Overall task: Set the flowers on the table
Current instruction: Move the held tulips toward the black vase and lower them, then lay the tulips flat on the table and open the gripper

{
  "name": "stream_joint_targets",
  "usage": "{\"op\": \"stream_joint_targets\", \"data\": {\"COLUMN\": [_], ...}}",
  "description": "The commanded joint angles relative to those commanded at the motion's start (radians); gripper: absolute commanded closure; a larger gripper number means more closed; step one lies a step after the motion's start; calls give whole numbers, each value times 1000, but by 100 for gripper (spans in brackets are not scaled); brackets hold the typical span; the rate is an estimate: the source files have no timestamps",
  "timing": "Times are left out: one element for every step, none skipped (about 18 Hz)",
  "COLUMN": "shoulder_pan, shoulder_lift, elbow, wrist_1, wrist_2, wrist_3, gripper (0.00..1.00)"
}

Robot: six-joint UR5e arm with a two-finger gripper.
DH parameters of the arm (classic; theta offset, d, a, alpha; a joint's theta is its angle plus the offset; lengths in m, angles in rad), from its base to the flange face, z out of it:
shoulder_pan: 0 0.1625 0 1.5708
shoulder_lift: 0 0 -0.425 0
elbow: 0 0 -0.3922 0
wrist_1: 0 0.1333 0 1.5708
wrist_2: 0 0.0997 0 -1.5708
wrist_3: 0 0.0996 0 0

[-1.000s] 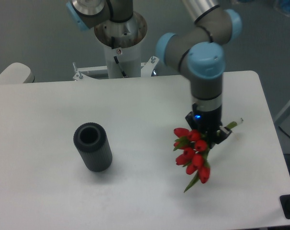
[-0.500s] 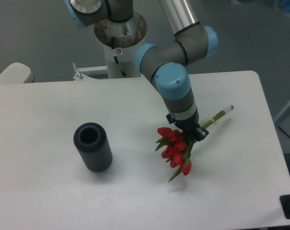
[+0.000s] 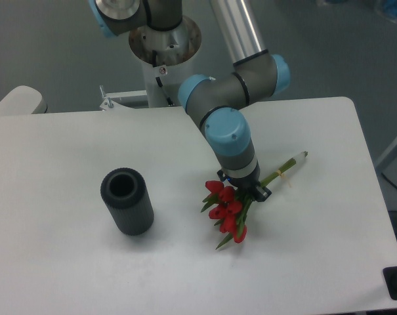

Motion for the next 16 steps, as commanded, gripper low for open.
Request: {"op": "stream_joint_targets", "data": {"shoulder_pan": [0,0,0,0,0,2,3,3,5,5,5,6,11,14,18,32], "shoulder_lift": [0,0,0,0,0,0,2,3,6,8,8,8,9,9,9,9], "elbow": [2,3,5,8,9,11,17,26,32,40,66,93,124,158,187,207], "wrist_1": [0,2,3,3,3,3,3,3,3,5,3,2,-3,-12,-27,-55], "wrist_2": [-2,-2,-2,-2,-3,-3,-3,-5,-8,-9,-21,-40,-60,-83,-106,-121], "wrist_3": [3,5,5,5,5,5,5,5,5,5,5,5,5,5,5,6], "gripper": [58,57,53,45,36,23,11,1,0,0,0,0,0,0,0,0]}}
